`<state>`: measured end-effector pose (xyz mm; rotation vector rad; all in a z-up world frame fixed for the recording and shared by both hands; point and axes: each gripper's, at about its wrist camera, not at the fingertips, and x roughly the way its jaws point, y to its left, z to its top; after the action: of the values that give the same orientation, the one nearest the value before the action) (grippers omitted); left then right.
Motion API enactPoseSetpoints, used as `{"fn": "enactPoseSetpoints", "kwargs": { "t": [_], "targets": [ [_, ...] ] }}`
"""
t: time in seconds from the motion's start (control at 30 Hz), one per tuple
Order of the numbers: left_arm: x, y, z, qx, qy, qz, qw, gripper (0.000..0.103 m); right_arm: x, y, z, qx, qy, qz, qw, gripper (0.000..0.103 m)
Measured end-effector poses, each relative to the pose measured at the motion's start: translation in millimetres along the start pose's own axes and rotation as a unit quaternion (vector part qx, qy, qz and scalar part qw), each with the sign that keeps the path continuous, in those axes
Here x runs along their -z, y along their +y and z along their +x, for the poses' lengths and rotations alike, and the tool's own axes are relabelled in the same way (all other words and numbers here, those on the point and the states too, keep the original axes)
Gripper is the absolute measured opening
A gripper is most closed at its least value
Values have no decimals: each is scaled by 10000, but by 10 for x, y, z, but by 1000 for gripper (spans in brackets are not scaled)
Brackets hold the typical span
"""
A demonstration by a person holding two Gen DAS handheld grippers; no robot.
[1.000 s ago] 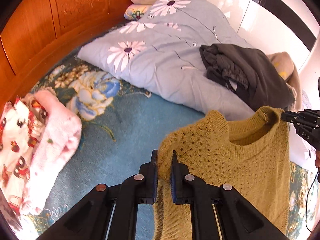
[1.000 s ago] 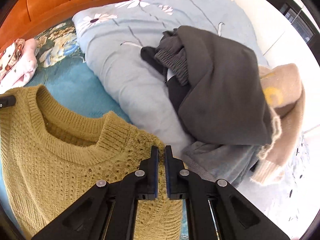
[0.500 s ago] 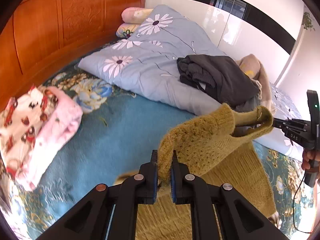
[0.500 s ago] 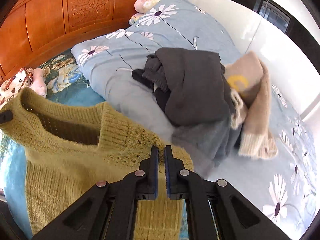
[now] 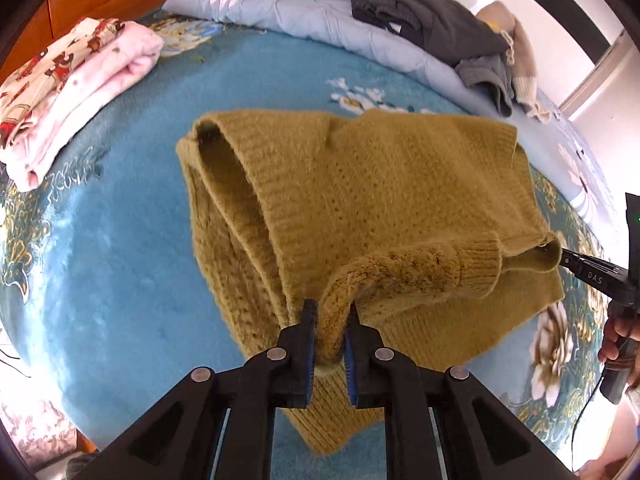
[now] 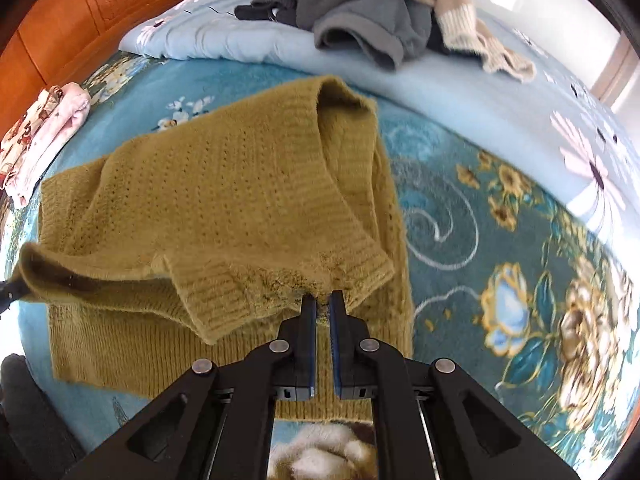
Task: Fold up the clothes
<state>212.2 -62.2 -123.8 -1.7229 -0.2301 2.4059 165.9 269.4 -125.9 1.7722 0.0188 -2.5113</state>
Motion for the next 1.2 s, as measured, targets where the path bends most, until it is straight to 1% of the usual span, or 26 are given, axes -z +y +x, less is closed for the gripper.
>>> {"fn": "enactPoseSetpoints", "kwargs": {
  "t": [0.07, 0.13, 0.2, 0.23, 0.27, 0.3, 0.33, 0.37, 0.4, 0.43, 0.47, 0.57, 0.63, 0.67, 0.73, 0.77, 0.8, 0.87, 0.9, 0.93, 0.97, 1.03, 1.17, 1.2],
  "targets": [
    [0, 28, -9, 37, 39, -102, 9999, 16, 107, -26, 71, -58, 111, 169, 9998, 7],
    [-15, 86, -29, 215, 180, -383, 9989, 22, 186, -40, 108, -49, 243, 232, 9994, 7],
    [13, 191, -24, 510, 417, -900, 9938, 32, 263, -77, 103, -81, 358, 335, 9988, 7],
    [54, 255, -16, 783, 514, -1252, 9877, 34, 301, -98, 98, -101, 413, 391, 9983, 7],
    [97, 319, -5, 1060, 607, -1613, 9793, 39, 333, -130, 74, -184, 435, 508, 9976, 7],
    [146, 384, 15, 1357, 688, -2012, 9677, 44, 358, -173, 42, -358, 422, 687, 9961, 7],
    [197, 444, 46, 1627, 769, -2382, 9544, 46, 379, -222, 14, -597, 400, 912, 9932, 10],
    [237, 491, 79, 1842, 850, -2683, 9417, 49, 391, -274, -4, -852, 374, 1180, 9886, 22],
    [270, 525, 117, 1982, 947, -2926, 9307, 50, 400, -328, -19, -1105, 346, 1460, 9825, 32],
    [297, 547, 145, 2039, 1035, -3108, 9226, 50, 408, -381, -29, -1339, 279, 1754, 9749, 49],
    [323, 565, 171, 2105, 1116, -3288, 9139, 51, 408, -429, -33, -1527, 203, 2040, 9668, 53],
    [402, 587, 234, 2430, 1279, -3831, 8820, 52, 394, -547, 0, -1968, 98, 2795, 9397, 53],
    [452, 599, 279, 2677, 1402, -4234, 8540, 54, 368, -591, 38, -2000, 158, 3141, 9279, 53],
    [457, 609, 283, 2737, 1424, -4386, 8441, 54, 354, -611, 57, -1995, 194, 3303, 9224, 53],
    [421, 605, 294, 2712, 1448, -4507, 8381, 54, 292, -630, 57, -1767, 306, 3448, 9214, 53],
    [392, 602, 306, 2593, 1506, -4537, 8392, 54, 258, -638, 53, -1632, 365, 3504, 9216, 53],
    [369, 601, 321, 2519, 1580, -4598, 8368, 54, 222, -634, 31, -1476, 411, 3472, 9252, 53],
    [336, 570, 389, 2649, 1654, -4816, 8189, 54, 147, -616, -28, -1143, 490, 3325, 9349, 53],
    [318, 552, 425, 2703, 1699, -4921, 8099, 54, 114, -600, -49, -1083, 542, 3258, 9377, 53],
    [297, 529, 469, 2711, 1782, -5009, 8024, 54, 82, -578, -57, -1101, 600, 3200, 9391, 53],
    [285, 500, 515, 2667, 1880, -5052, 7990, 54, 43, -548, -53, -1137, 663, 3139, 9403, 53],
    [253, 446, 572, 2495, 2018, -5078, 7995, 54, -13, -495, -14, -1198, 793, 3039, 9418, 53],
    [214, 356, 620, 2311, 2061, -5010, 8081, 54, -99, -403, 88, -1183, 978, 2979, 9422, 53],
    [218, 352, 625, 2280, 2063, -5026, 8080, 53, -117, -379, 123, -1164, 1032, 2986, 9416, 53]
  ]
}}
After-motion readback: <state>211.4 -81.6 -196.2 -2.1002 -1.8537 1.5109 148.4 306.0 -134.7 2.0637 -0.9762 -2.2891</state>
